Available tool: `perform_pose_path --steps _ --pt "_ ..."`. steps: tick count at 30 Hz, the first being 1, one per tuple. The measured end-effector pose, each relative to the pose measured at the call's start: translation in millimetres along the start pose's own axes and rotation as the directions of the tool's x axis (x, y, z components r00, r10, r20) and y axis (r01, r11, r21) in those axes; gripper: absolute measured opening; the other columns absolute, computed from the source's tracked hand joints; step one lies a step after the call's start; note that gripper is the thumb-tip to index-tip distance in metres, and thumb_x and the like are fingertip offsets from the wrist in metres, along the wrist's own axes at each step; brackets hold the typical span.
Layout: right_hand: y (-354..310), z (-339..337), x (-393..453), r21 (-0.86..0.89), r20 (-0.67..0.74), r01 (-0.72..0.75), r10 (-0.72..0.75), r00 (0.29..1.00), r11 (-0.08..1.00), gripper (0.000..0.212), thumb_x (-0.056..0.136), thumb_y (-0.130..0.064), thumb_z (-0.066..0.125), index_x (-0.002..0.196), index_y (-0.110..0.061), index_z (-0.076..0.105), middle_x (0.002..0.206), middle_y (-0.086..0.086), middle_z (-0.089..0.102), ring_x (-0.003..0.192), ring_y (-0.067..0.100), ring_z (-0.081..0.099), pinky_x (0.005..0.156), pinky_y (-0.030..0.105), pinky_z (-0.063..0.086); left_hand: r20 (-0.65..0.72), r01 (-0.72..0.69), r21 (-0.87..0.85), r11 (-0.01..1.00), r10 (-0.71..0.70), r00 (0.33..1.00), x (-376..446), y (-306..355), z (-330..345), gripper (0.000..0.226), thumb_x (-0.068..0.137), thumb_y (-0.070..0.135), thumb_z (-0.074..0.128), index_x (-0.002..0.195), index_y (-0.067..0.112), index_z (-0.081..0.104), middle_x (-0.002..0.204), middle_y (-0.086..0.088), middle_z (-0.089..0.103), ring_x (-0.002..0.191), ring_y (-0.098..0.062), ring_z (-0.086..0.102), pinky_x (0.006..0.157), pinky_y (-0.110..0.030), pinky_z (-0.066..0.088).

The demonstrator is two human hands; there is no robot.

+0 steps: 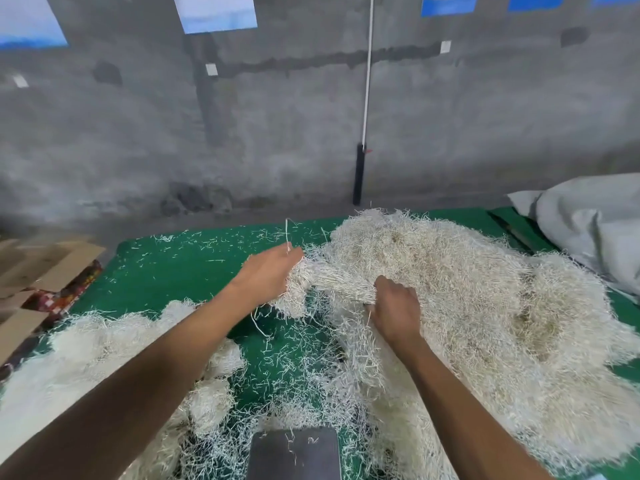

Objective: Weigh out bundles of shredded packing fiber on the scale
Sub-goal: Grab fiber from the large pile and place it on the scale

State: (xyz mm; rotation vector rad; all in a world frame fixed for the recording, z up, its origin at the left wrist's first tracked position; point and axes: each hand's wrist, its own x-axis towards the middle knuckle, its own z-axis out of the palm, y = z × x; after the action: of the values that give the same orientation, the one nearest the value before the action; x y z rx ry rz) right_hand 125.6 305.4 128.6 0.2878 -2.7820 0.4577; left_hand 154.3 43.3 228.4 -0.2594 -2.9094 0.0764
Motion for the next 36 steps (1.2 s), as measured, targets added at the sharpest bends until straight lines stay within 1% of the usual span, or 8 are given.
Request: perform_pose_path --steps 7,12,14,17,23,27,33,36 --pt "11 8 -10 -0.040 -0.071 0.084 -0.087 0.994 0.996 0.036 0.078 -0.034 0.088 0.098 -0.018 0.063 0.079 -0.004 0.061 0.070 0.014 0.052 0.081 0.035 0.051 -0.045 0.132 0.010 0.991 -0.131 0.990 -9 10 18 0.061 0.073 -0.020 0.057 0.125 0.010 0.054 0.136 -0.017 0.049 0.071 -0.015 0.053 0.057 -0.023 0.052" --pt "11 1 -15 -0.058 -0.068 0.094 -0.098 0.993 0.994 0.047 0.081 -0.041 0.084 0.113 -0.012 0.066 0.096 0.005 0.068 0.088 0.023 0.063 0.093 0.043 0.052 -0.094 0.214 -0.077 0.974 -0.221 0.971 -6 19 25 0.068 0.076 -0.021 0.052 0.137 0.010 0.052 0.122 -0.018 0.060 0.097 -0.024 0.062 0.084 -0.033 0.059" --pt "-9 -6 -11 0.007 -0.032 0.101 -0.101 0.994 0.995 0.059 0.081 -0.021 0.082 0.133 -0.011 0.057 0.105 0.003 0.066 0.098 0.024 0.063 0.098 0.042 0.051 -0.103 0.149 -0.082 0.985 -0.157 0.982 -1 37 25 0.075 0.073 -0.020 0.053 0.140 0.014 0.050 0.125 -0.017 0.060 0.104 -0.026 0.063 0.088 -0.036 0.058" --pt "-32 -11 -1 0.191 0.087 0.026 -0.043 0.995 0.981 0.079 0.079 0.011 0.069 0.148 -0.015 0.041 0.081 -0.010 0.055 0.067 0.009 0.056 0.056 0.022 0.043 -0.115 -0.055 -0.022 0.998 0.052 0.992 7 54 20 0.073 0.071 -0.012 0.059 0.136 0.020 0.051 0.121 -0.009 0.062 0.107 -0.022 0.061 0.088 -0.035 0.057" --pt "17 -19 3 -0.025 0.071 0.030 -0.028 0.997 0.999 0.033 0.091 -0.010 0.074 0.115 -0.018 0.052 0.065 -0.011 0.047 0.051 0.003 0.042 0.059 0.025 0.044 -0.145 0.104 0.053 0.993 -0.095 0.985 -3 10 -2 0.065 0.076 -0.017 0.053 0.133 0.013 0.053 0.119 -0.013 0.063 0.107 -0.025 0.063 0.091 -0.036 0.057" --pt "-18 -15 13 0.157 0.077 0.028 -0.040 0.996 0.987 0.031 0.092 -0.008 0.067 0.122 -0.010 0.057 0.098 0.003 0.062 0.081 0.017 0.058 0.082 0.037 0.056 -0.101 -0.062 -0.008 0.998 0.061 0.993 -3 68 23 0.073 0.076 -0.016 0.056 0.140 0.018 0.048 0.135 -0.012 0.057 0.121 -0.026 0.058 0.101 -0.038 0.051" --pt "21 -9 -7 -0.063 0.137 -0.066 0.074 0.988 0.996 0.033 0.095 -0.034 0.071 0.121 -0.017 0.060 0.076 -0.006 0.056 0.065 0.016 0.055 0.051 0.024 0.034 -0.094 0.199 -0.084 0.976 -0.207 0.974 -5 19 22 0.072 0.077 -0.018 0.049 0.140 0.017 0.049 0.133 -0.016 0.058 0.111 -0.027 0.063 0.092 -0.039 0.058" --pt "-8 -3 -1 -0.075 0.172 0.005 0.008 0.985 0.997 0.043 0.094 -0.036 0.073 0.132 -0.020 0.061 0.074 -0.007 0.056 0.063 0.013 0.052 0.049 0.023 0.032 -0.082 0.062 -0.120 0.991 -0.072 0.994 -1 55 34 0.079 0.076 -0.018 0.052 0.145 0.020 0.046 0.141 -0.013 0.053 0.123 -0.028 0.058 0.101 -0.041 0.052"
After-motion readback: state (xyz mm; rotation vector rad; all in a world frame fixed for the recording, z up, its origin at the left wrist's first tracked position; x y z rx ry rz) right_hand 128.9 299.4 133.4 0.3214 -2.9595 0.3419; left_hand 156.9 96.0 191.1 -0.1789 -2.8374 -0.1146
